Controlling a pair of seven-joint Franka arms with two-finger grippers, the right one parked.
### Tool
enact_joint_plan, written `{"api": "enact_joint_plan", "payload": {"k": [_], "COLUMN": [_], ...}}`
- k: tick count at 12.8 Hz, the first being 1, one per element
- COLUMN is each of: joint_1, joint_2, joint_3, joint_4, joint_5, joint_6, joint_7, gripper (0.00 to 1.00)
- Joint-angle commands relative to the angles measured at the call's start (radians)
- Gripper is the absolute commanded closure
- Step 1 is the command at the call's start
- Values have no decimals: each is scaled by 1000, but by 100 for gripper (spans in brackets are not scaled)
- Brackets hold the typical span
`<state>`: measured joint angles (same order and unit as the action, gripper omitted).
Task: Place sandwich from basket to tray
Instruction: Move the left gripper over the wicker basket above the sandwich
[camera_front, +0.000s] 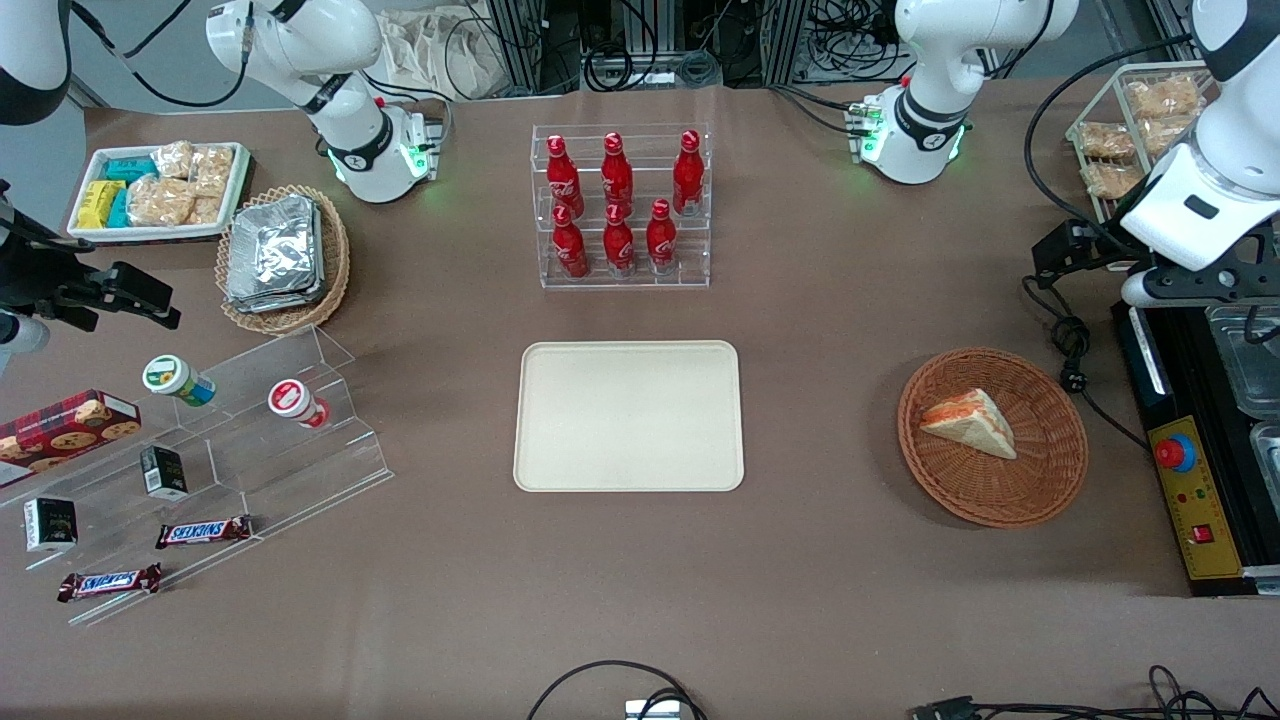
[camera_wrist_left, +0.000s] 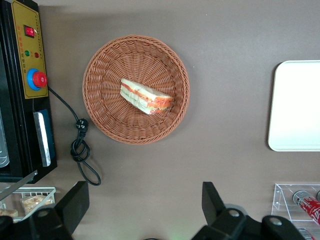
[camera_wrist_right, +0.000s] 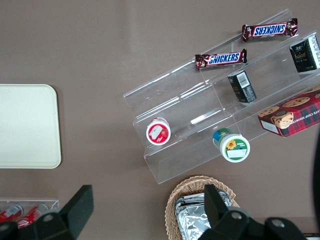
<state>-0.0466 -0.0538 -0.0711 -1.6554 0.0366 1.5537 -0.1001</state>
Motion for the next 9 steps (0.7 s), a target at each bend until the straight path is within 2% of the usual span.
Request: {"api": "enact_joint_plan", "payload": {"k": [1,7,9], "joint_1": [14,14,14], "joint_2": [0,-1,5], "joint_3": [-9,-9,-9], "joint_4": [14,0,-6], "joint_5": [-14,-7,-12], "joint_6": [0,37,45], "joint_7": [-9,-36,-189], "gripper": [0,0,0]}}
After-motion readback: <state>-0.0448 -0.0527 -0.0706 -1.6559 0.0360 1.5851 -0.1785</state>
